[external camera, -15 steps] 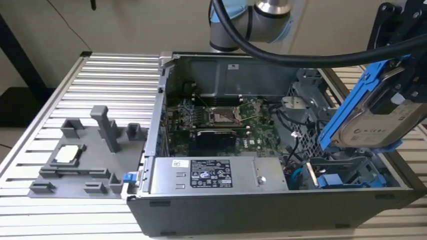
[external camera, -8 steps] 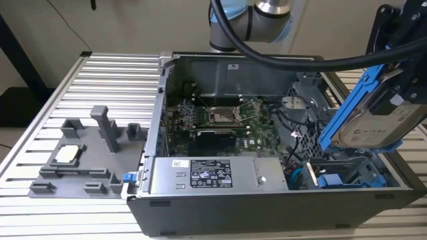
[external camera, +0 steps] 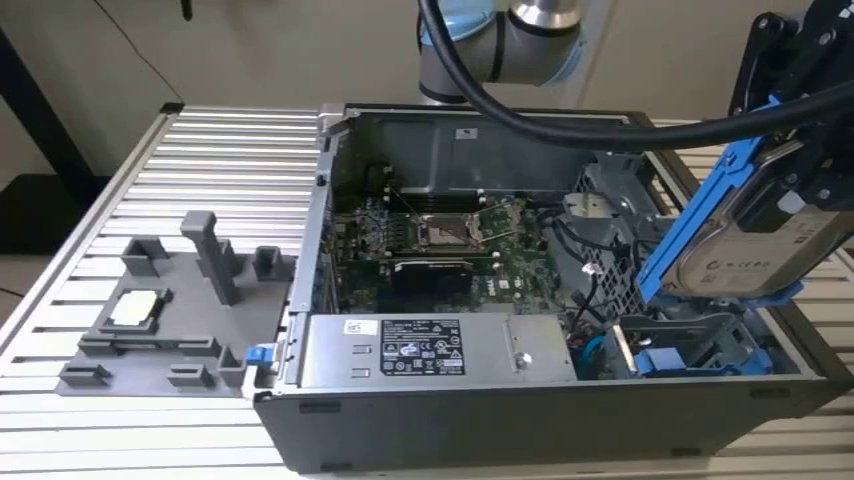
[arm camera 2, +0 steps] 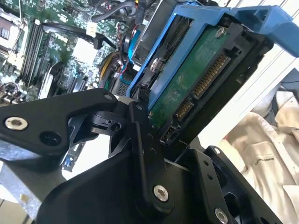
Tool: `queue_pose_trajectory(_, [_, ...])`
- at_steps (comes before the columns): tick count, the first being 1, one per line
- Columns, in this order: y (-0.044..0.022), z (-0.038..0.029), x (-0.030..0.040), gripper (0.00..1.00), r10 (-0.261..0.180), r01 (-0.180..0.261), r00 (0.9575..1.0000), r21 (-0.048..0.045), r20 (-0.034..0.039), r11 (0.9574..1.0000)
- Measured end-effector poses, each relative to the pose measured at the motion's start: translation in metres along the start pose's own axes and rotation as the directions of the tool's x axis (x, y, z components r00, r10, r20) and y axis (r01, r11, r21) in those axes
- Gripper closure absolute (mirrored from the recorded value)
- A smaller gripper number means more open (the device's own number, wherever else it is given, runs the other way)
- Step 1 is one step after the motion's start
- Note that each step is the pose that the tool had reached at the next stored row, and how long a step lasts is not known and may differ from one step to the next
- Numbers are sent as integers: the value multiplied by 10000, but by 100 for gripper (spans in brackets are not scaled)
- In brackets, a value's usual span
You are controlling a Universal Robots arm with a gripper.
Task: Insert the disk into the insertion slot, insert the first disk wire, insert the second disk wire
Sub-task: 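Insert the disk into the insertion slot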
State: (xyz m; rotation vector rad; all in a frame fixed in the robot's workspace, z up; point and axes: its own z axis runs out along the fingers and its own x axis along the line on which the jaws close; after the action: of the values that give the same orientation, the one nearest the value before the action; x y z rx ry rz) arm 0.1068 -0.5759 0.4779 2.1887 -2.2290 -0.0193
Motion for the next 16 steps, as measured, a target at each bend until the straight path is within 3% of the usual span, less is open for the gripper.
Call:
queue_pose_trajectory(6, [0,9,-1,67,-1,1,10000,1,6,10000])
queue_pose_trajectory(16, [-23,141,-2,67,-4,4,10000,5,2,10000])
